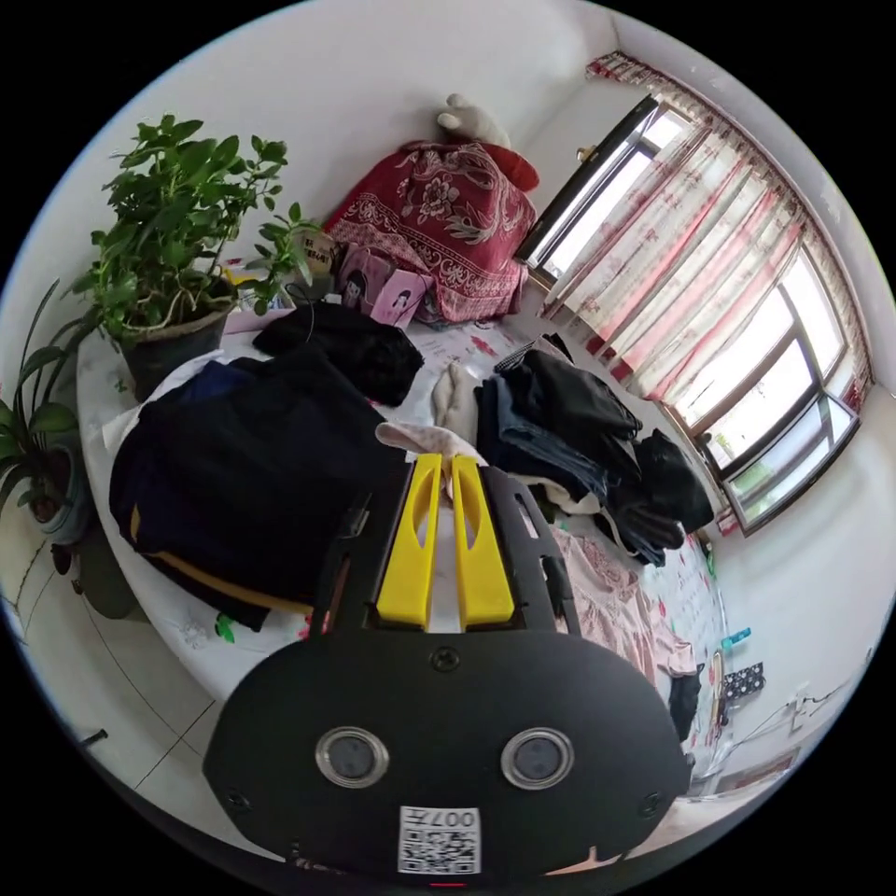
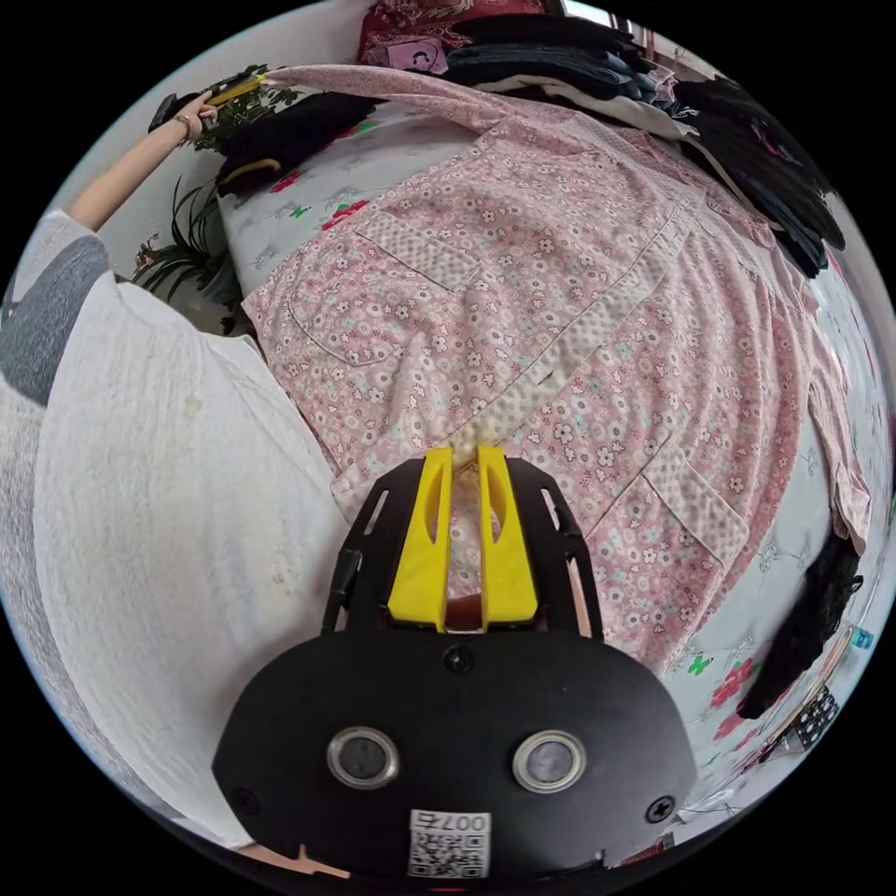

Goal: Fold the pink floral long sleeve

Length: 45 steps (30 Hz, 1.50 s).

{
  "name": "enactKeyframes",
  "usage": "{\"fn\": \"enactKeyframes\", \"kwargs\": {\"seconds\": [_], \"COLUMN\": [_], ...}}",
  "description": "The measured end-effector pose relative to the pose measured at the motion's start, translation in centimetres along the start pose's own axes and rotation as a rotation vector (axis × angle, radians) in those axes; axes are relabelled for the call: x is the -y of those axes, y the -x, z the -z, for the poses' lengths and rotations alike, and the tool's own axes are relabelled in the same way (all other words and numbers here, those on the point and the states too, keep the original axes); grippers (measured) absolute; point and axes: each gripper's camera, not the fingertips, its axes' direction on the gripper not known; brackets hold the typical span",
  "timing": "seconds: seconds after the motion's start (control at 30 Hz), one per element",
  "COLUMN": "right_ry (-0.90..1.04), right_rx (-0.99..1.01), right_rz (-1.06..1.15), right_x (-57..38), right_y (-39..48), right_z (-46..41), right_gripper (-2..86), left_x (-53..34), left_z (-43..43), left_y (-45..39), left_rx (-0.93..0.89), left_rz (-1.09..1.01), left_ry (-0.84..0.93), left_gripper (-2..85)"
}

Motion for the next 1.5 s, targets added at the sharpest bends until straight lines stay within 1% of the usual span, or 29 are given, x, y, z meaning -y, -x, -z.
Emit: {"fn": "enactKeyframes", "kwargs": {"seconds": [0.1, 0.17, 0.23, 0.27, 0.33, 0.37, 0.4, 0.43, 0.5, 0.53, 0.57, 0.6, 0.67, 0.73, 0.77, 0.8, 0.9, 1.0, 1.07, 1.1, 1.17, 1.23, 1.27, 1.33, 1.37, 1.4, 1.43, 1.47, 1.5], "right_ry": [-0.026, -0.025, -0.054, -0.108, -0.195, -0.245, -0.270, -0.320, -0.395, -0.439, -0.472, -0.482, -0.506, -0.504, -0.492, -0.488, -0.455, -0.392, -0.321, -0.302, -0.215, -0.143, -0.077, -0.019, -0.034, -0.034, -0.019, 0.005, 0.012], "right_rx": [0.008, 0.072, 0.132, 0.143, 0.119, 0.105, 0.098, 0.077, 0.039, 0.023, 0.012, 0.010, 0.026, 0.035, 0.037, 0.034, 0.062, 0.079, 0.101, 0.112, 0.129, 0.094, 0.071, 0.028, -0.009, -0.017, -0.004, 0.027, 0.046], "right_rz": [-0.054, -0.119, -0.146, -0.170, -0.222, -0.260, -0.281, -0.327, -0.409, -0.462, -0.515, -0.538, -0.608, -0.645, -0.652, -0.653, -0.622, -0.479, -0.343, -0.311, -0.216, -0.134, -0.068, 0.010, 0.023, 0.027, 0.044, 0.044, 0.034], "right_x": [-0.5, -0.7, -1.1, -1.6, -2.7, -3.4, -3.9, -4.7, -6.2, -7.1, -8.0, -8.4, -10.0, -10.8, -11.1, -11.2, -10.5, -7.9, -5.4, -4.8, -2.9, -2.1, -1.8, -1.7, -2.1, -2.2, -2.4, -2.6, -2.6], "right_y": [-0.2, -1.3, -2.4, -3.0, -4.2, -5.2, -5.7, -6.9, -8.6, -9.8, -11.0, -11.6, -13.9, -15.4, -16.2, -16.6, -18.3, -18.1, -16.8, -16.5, -15.0, -13.7, -12.7, -11.3, -10.9, -10.8, -10.9, -11.4, -11.8], "right_z": [0.5, 1.3, 2.7, 4.1, 6.5, 8.0, 8.7, 9.9, 11.6, 12.5, 13.2, 13.5, 14.1, 14.2, 14.1, 14.0, 13.7, 13.3, 12.3, 11.9, 10.2, 8.6, 7.5, 6.7, 7.1, 7.4, 7.8, 8.3, 8.6], "right_gripper": [5.3, 5.1, 5.0, 5.0, 5.1, 5.3, 5.4, 5.5, 5.8, 6.0, 6.2, 6.3, 6.7, 7.1, 7.3, 7.4, 7.7, 7.8, 7.8, 7.9, 7.7, 7.4, 7.2, 7.2, 7.1, 7.0, 7.0, 7.0, 7.0], "left_x": [1.1, 1.0, 0.5, 0.0, -2.4, -3.3, -5.6, -7.0, -14.2, -18.0, -19.9, -23.4, -27.8, -31.4, -31.9, -32.5, -31.9, -30.3, -29.4, -28.6, -27.2, -26.3, -26.0, -25.9, -26.0, -26.4, -26.5, -26.2, -25.9], "left_z": [-2.2, -3.5, -4.3, -4.5, -4.6, -4.6, -4.5, -4.6, -5.3, -6.2, -6.7, -7.9, -10.1, -13.5, -14.3, -15.7, -18.3, -20.7, -22.9, -24.3, -26.3, -28.3, -29.8, -33.2, -34.0, -35.4, -35.9, -36.0, -36.3], "left_y": [-3.6, -6.8, -11.1, -14.5, -22.8, -25.0, -29.2, -31.3, -38.0, -40.3, -41.1, -42.0, -41.8, -39.2, -38.4, -36.7, -33.1, -31.6, -31.2, -31.2, -31.3, -31.7, -31.9, -31.5, -31.3, -30.6, -30.2, -29.5, -28.9], "left_rx": [-0.052, -0.104, -0.203, -0.270, -0.433, -0.486, -0.610, -0.681, -0.935, -0.985, -0.990, -0.958, -0.869, -0.691, -0.640, -0.535, -0.344, -0.198, -0.120, -0.102, -0.139, -0.141, -0.122, -0.046, -0.009, 0.075, 0.085, 0.035, 0.009], "left_rz": [-0.067, -0.110, -0.192, -0.268, -0.458, -0.512, -0.609, -0.653, -0.814, -0.856, -0.880, -0.921, -0.932, -0.901, -0.893, -0.882, -0.834, -0.836, -0.827, -0.790, -0.723, -0.690, -0.683, -0.660, -0.664, -0.680, -0.689, -0.677, -0.659], "left_ry": [0.026, 0.047, 0.046, 0.045, 0.083, 0.101, 0.153, 0.186, 0.347, 0.444, 0.487, 0.553, 0.664, 0.792, 0.815, 0.846, 0.863, 0.818, 0.814, 0.812, 0.781, 0.745, 0.730, 0.768, 0.786, 0.823, 0.840, 0.806, 0.813], "left_gripper": [-0.6, -0.5, -0.5, -0.4, -0.2, -0.1, 0.2, 0.4, 2.0, 4.1, 5.2, 7.3, 8.9, 9.2, 9.2, 9.1, 8.8, 8.6, 8.4, 8.3, 8.2, 8.0, 7.4, 4.8, 3.3, 0.4, 0.1, -0.4, -0.6]}}
